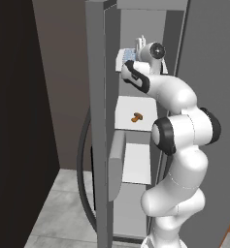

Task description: Open the freezer door, pick up the ice cube tray from the freezer, and place it on the dining counter.

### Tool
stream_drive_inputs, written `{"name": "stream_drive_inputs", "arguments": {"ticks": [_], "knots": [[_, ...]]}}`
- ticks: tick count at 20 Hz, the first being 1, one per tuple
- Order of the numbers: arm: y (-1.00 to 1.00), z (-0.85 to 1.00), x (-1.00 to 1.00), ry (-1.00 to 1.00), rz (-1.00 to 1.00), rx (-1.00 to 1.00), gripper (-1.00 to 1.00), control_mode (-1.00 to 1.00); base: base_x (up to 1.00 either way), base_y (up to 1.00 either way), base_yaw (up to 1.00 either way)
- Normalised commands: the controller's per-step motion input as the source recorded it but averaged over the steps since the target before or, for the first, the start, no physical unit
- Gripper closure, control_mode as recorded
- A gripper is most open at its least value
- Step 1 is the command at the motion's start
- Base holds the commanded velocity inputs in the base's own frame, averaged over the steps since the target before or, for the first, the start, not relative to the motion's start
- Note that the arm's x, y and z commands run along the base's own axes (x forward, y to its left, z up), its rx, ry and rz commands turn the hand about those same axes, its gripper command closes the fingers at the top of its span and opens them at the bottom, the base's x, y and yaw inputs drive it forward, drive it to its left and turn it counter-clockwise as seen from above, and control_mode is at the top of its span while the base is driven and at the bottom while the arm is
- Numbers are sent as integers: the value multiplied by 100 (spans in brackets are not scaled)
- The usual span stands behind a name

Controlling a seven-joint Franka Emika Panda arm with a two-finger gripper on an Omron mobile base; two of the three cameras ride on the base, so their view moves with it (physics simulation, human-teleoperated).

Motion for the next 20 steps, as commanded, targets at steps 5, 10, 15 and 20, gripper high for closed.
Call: {"name": "stream_drive_inputs", "arguments": {"ticks": [5,10,15,20], "knots": [[0,0,0,0,0,0,-100,-100,0,0,0],[0,0,0,0,0,0,-100,-100,0,0,0],[0,0,0,0,0,0,-100,-100,0,0,0],[0,0,0,0,0,0,-100,-100,0,0,0]]}}
